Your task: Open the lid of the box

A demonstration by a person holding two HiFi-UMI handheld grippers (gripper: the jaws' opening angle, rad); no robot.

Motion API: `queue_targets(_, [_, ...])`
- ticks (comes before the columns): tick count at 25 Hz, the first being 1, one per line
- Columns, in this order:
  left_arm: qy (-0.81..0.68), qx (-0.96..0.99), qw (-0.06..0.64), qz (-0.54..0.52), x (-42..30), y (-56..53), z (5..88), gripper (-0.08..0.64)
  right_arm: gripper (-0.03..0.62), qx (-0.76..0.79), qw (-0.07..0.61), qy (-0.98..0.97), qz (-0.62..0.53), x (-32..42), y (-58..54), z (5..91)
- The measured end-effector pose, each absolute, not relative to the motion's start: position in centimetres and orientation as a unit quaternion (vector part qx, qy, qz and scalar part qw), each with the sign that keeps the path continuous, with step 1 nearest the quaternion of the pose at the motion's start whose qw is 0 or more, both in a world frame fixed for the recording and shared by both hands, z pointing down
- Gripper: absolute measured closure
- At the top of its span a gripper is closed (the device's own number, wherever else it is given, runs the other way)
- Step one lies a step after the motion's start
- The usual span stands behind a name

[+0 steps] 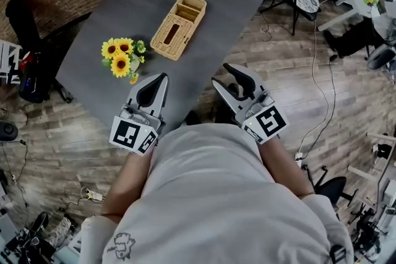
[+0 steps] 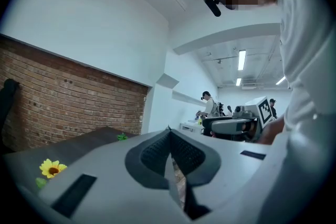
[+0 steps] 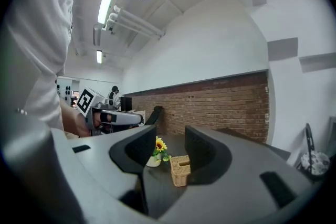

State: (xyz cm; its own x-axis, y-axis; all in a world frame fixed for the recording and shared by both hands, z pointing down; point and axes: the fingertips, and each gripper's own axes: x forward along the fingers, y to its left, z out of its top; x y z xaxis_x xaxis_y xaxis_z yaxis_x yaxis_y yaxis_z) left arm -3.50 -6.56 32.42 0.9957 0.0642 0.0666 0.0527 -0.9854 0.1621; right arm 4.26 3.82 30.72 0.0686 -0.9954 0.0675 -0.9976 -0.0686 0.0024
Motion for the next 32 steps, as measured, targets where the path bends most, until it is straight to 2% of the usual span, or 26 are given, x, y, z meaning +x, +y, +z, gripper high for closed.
queue_targets(11, [-0.086,0.992,0.083,0.048,-3.0,-11.3,33.1,0.549,0.422,0.631,0.032,-0.775,0.018,6.3,-4.5,31.4])
queue_targets(22, [-0.198,0.975,0.079,0.065,2.3,-14.6,32.4,0.549,0.422,0.520,0.025,-0.854,0.016,12.3,-10.9,30.7])
queue_targets(32, [-0.293,0.949,0.089,0.071,6.2,-14.8,32.9,0.549,0.420,0.417,0.033,-0.908,0.025,16.0,-12.3,32.2])
